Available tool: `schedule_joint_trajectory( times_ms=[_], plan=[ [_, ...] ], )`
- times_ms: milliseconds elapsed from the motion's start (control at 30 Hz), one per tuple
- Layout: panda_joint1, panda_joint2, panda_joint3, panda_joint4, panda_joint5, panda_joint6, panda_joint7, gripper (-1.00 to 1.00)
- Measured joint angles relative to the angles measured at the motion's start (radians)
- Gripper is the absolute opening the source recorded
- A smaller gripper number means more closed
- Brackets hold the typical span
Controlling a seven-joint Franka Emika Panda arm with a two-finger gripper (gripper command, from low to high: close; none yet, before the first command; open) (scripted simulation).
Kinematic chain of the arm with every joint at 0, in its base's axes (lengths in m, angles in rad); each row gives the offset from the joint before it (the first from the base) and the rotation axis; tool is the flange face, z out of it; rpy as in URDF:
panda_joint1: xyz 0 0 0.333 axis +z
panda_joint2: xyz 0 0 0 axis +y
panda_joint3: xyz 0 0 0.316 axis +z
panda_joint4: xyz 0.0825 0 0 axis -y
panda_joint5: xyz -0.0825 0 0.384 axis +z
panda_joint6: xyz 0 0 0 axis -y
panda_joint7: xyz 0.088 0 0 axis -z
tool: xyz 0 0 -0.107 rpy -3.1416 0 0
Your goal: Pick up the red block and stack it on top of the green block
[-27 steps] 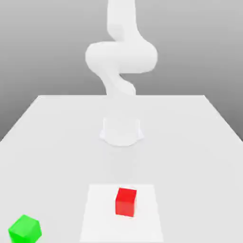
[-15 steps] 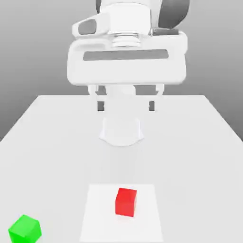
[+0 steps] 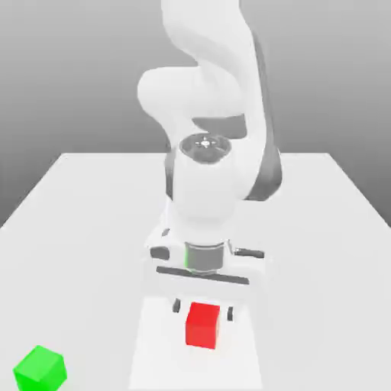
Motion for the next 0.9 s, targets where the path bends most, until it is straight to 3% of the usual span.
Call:
schedule_joint_trajectory(
  times_ms=[233, 433, 833, 900],
  plan=[
    [-0.001, -0.001, 0.001, 0.0, -0.003, 0.0, 0.003, -1.0],
    [-0.012, -0.192, 0.017, -0.026, 0.03, -0.165, -0.021, -1.0],
    [-0.243, -0.035, -0.177, 0.375, 0.107, -0.412, 0.096, -1.0],
    [-0.268, 0.019, -0.189, 0.412, 0.127, -0.397, 0.098, -1.0]
  ],
)
